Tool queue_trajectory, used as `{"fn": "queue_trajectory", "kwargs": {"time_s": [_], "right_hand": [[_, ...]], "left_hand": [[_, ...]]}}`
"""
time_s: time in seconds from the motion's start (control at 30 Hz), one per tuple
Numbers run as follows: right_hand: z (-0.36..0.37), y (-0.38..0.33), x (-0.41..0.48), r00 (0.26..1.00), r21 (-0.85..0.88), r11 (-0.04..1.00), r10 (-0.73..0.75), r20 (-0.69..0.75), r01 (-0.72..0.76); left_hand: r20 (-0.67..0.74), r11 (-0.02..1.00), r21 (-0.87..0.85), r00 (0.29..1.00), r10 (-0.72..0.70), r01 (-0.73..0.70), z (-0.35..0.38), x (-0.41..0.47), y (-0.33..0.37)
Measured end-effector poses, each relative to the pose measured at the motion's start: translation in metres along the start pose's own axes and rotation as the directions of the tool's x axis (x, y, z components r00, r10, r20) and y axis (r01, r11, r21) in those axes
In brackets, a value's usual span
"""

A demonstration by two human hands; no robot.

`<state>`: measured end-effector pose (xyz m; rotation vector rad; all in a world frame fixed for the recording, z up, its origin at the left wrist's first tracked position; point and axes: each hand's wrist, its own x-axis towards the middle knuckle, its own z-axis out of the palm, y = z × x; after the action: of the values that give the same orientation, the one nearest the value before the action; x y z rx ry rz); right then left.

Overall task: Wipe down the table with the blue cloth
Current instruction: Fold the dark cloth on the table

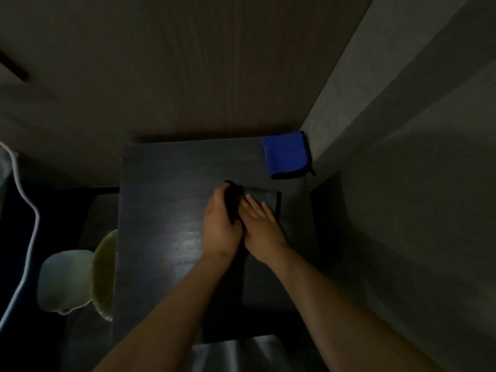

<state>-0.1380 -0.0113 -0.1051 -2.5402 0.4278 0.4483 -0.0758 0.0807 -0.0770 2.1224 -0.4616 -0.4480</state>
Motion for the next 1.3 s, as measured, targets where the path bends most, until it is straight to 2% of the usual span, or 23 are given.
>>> {"fn": "queue_trajectory", "kwargs": {"time_s": [0.07, 0.1, 0.13, 0.2, 0.23, 0.3, 0.37, 0.4, 0.5, 0.57, 0.63, 0.7, 0.83, 0.97, 1.03, 1.13, 1.23, 1.3], "right_hand": [[-0.009, 0.003, 0.002, 0.994, 0.214, 0.977, 0.043, -0.102, -0.021], [-0.013, 0.007, 0.001, 0.969, 0.366, 0.928, 0.148, -0.197, -0.067], [-0.017, 0.011, -0.001, 0.915, 0.513, 0.846, 0.310, -0.259, -0.141], [-0.021, 0.019, -0.005, 0.773, 0.727, 0.635, 0.589, -0.236, -0.261], [-0.020, 0.024, -0.005, 0.737, 0.784, 0.559, 0.644, -0.205, -0.270], [-0.018, 0.029, -0.004, 0.724, 0.846, 0.466, 0.674, -0.149, -0.259], [-0.018, 0.030, -0.004, 0.722, 0.867, 0.410, 0.686, -0.088, -0.284], [-0.017, 0.030, -0.004, 0.725, 0.858, 0.415, 0.684, -0.074, -0.304], [-0.015, 0.033, -0.001, 0.735, 0.753, 0.528, 0.672, -0.088, -0.393], [-0.014, 0.034, 0.003, 0.708, 0.699, 0.553, 0.700, -0.095, -0.454], [-0.012, 0.035, 0.005, 0.669, 0.671, 0.553, 0.735, -0.112, -0.494], [-0.012, 0.037, 0.006, 0.625, 0.653, 0.536, 0.771, -0.122, -0.535], [-0.014, 0.039, 0.011, 0.626, 0.648, 0.533, 0.772, -0.109, -0.544], [-0.012, 0.034, 0.017, 0.647, 0.677, 0.494, 0.762, -0.034, -0.546], [-0.009, 0.033, 0.018, 0.656, 0.676, 0.502, 0.754, -0.036, -0.540], [-0.009, 0.034, 0.014, 0.660, 0.733, 0.475, 0.750, -0.047, -0.487], [-0.017, 0.036, 0.009, 0.707, 0.882, 0.330, 0.707, 0.004, -0.335], [-0.027, 0.039, 0.007, 0.744, 0.942, 0.228, 0.668, 0.032, -0.245]], "left_hand": [[0.019, 0.999, -0.052, 1.000, 0.016, -0.015, 0.012, -0.004, 0.006], [0.029, 0.998, -0.059, 1.000, 0.010, -0.008, 0.017, -0.004, 0.009], [0.044, 0.998, -0.058, 0.999, 0.002, 0.000, 0.021, -0.004, 0.011], [0.099, 0.999, -0.049, 0.995, 0.000, 0.005, 0.029, -0.004, 0.014], [0.137, 0.999, -0.038, 0.991, -0.003, 0.008, 0.032, -0.004, 0.013], [0.219, 1.000, 0.019, 0.975, -0.018, 0.015, 0.038, -0.005, 0.009], [0.286, 0.994, 0.111, 0.958, -0.010, -0.023, 0.043, -0.006, 0.004], [0.304, 0.989, 0.140, 0.953, 0.009, -0.054, 0.044, -0.006, 0.002], [0.283, 0.991, 0.102, 0.957, 0.054, -0.086, 0.042, -0.010, 0.003], [0.124, 0.997, 0.077, 0.992, 0.003, -0.013, 0.038, -0.009, -0.001], [-0.077, 0.991, 0.077, 0.992, -0.103, 0.109, 0.033, -0.003, -0.009], [-0.118, 0.973, 0.057, 0.969, -0.217, 0.224, 0.027, 0.005, -0.016], [0.018, 0.899, -0.036, 0.899, -0.437, 0.437, 0.024, 0.019, -0.018], [0.141, 0.811, -0.128, 0.820, -0.555, 0.571, 0.022, 0.037, -0.018], [0.263, 0.777, -0.160, 0.785, -0.561, 0.609, 0.018, 0.042, -0.014], [0.378, 0.696, -0.333, 0.767, -0.519, 0.636, 0.013, 0.047, -0.005], [0.502, 0.550, -0.454, 0.711, -0.492, 0.701, 0.007, 0.053, 0.009], [0.565, 0.490, -0.495, 0.694, -0.447, 0.718, 0.006, 0.059, 0.019]]}}
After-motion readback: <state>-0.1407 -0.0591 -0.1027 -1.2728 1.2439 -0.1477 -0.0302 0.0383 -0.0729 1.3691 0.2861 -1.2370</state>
